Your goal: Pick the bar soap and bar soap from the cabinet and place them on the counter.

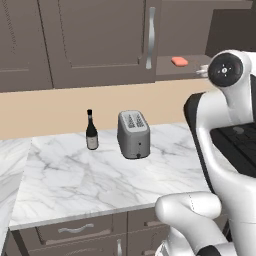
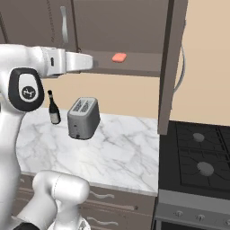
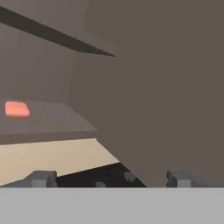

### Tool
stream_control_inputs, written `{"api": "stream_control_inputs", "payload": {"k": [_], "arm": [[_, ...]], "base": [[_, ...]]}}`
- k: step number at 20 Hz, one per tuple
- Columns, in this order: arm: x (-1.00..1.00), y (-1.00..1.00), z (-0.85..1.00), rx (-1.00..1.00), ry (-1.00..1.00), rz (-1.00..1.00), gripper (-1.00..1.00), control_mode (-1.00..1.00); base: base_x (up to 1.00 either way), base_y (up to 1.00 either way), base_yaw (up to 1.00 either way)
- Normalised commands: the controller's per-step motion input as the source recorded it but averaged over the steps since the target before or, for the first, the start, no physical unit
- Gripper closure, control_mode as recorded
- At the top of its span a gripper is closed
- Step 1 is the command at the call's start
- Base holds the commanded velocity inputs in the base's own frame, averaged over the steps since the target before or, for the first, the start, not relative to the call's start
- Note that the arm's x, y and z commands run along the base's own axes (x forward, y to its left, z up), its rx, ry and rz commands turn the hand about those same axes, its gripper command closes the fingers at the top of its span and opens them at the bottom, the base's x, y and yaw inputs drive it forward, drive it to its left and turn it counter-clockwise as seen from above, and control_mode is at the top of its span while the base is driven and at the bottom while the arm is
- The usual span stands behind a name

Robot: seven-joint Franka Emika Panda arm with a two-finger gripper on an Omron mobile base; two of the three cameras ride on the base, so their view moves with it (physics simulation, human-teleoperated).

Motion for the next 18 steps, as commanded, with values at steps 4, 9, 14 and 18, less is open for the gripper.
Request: {"api": "stream_control_inputs", "payload": {"k": [4,9,14,18], "arm": [[0.25,0.44,0.07,0.07,0.03,0.20,-1.00,-1.00],[0.13,0.39,0.12,0.06,0.04,0.17,-1.00,-1.00],[0.09,0.40,0.07,0.05,0.03,0.13,-1.00,-1.00],[0.05,0.40,0.05,0.02,0.01,0.11,-1.00,-1.00]], "base": [[0.00,0.00,0.00],[0.00,0.00,0.00],[0.00,0.00,0.00],[0.00,0.00,0.00]]}}
